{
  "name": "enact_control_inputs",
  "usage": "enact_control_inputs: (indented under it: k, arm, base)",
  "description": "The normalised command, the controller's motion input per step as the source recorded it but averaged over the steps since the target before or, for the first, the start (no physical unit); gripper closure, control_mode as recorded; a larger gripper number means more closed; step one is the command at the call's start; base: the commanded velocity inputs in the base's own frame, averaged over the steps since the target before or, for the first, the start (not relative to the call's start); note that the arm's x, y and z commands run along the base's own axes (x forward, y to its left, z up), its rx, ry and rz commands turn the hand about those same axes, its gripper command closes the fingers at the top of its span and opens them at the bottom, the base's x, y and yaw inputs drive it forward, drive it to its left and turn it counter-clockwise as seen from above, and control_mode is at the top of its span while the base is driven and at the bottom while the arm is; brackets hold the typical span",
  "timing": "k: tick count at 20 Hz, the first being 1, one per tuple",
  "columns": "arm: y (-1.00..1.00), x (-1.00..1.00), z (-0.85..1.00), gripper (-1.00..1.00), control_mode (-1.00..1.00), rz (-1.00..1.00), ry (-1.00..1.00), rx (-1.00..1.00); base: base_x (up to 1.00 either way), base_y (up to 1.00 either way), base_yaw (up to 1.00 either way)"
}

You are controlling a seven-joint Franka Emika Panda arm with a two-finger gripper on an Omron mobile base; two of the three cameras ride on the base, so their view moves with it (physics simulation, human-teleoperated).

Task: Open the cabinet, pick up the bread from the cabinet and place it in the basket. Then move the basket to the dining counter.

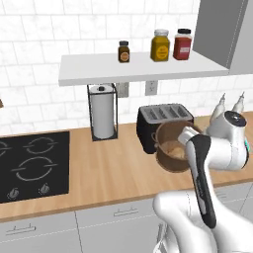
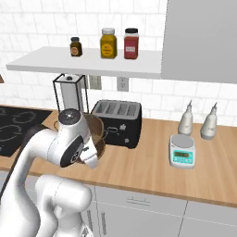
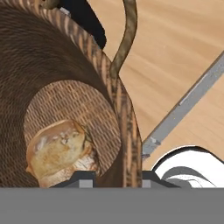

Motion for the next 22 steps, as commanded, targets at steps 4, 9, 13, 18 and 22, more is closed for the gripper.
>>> enact_control_inputs:
  k: [4,9,13,18,22]
  arm:
    - [-0.77,-0.58,0.74,1.00,-1.00,0.00,0.00,0.00]
    - [-0.15,-0.44,1.00,1.00,-1.00,0.00,0.07,-0.01]
    - [0.00,-0.53,0.98,1.00,-1.00,0.00,0.16,-0.11]
    - [0.15,-0.27,0.47,1.00,-1.00,0.00,0.07,-0.02]
    - [0.51,-0.17,-0.08,1.00,-1.00,0.00,-0.04,0.00]
  base:
    - [0.00,0.00,0.00]
    - [0.00,0.00,0.00]
    - [0.00,0.00,0.00]
    - [0.00,0.00,0.00]
    - [0.00,0.00,0.00]
